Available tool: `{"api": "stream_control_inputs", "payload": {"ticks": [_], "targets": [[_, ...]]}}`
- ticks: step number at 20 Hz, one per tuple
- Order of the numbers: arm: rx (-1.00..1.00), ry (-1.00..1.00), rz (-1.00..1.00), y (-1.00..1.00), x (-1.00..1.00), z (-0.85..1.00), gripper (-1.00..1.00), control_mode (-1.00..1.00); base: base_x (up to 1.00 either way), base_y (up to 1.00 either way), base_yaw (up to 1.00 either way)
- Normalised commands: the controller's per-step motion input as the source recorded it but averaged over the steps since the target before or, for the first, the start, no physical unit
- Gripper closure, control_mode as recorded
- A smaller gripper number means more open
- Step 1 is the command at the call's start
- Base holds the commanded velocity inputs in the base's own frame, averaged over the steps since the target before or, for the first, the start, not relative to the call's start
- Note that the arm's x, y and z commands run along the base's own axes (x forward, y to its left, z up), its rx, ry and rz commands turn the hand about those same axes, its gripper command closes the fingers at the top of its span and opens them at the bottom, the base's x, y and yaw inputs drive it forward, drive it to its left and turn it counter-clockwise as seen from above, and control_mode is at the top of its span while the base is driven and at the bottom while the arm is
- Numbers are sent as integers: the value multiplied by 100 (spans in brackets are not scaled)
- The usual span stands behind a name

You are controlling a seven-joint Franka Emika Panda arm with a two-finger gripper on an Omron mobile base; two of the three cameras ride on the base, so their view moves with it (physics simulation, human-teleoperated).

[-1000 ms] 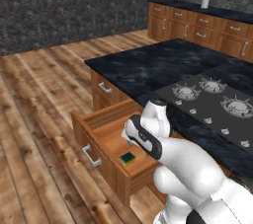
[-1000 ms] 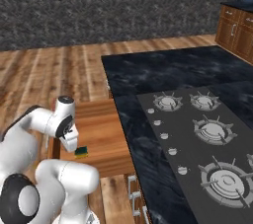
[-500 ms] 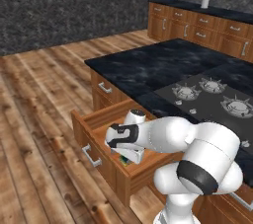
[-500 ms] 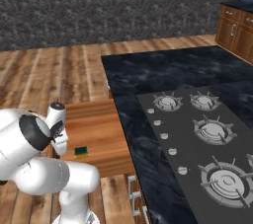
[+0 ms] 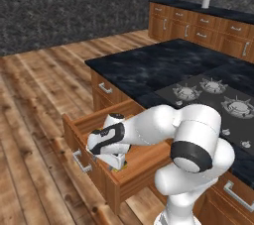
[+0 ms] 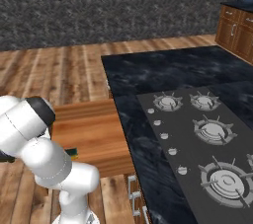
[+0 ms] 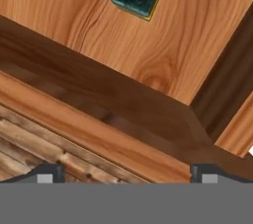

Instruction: Restock the sink supplies by placing the sponge and soap dispenser on the counter and next to the sink. Make sure the soap dispenser is upright.

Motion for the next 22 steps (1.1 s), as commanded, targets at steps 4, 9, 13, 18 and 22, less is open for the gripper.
{"api": "stream_control_inputs", "payload": {"ticks": [4,9,13,18,22], "targets": [[1,0,0,27,0,7,-100,-100,0,0,0],[4,-1,0,-65,29,36,-100,-100,0,0,0],[1,0,0,-69,53,-19,-100,-100,0,0,0],[-2,0,0,-15,53,-46,-100,-100,0,0,0],[-8,0,0,0,26,-49,-100,-100,0,0,0]]}}
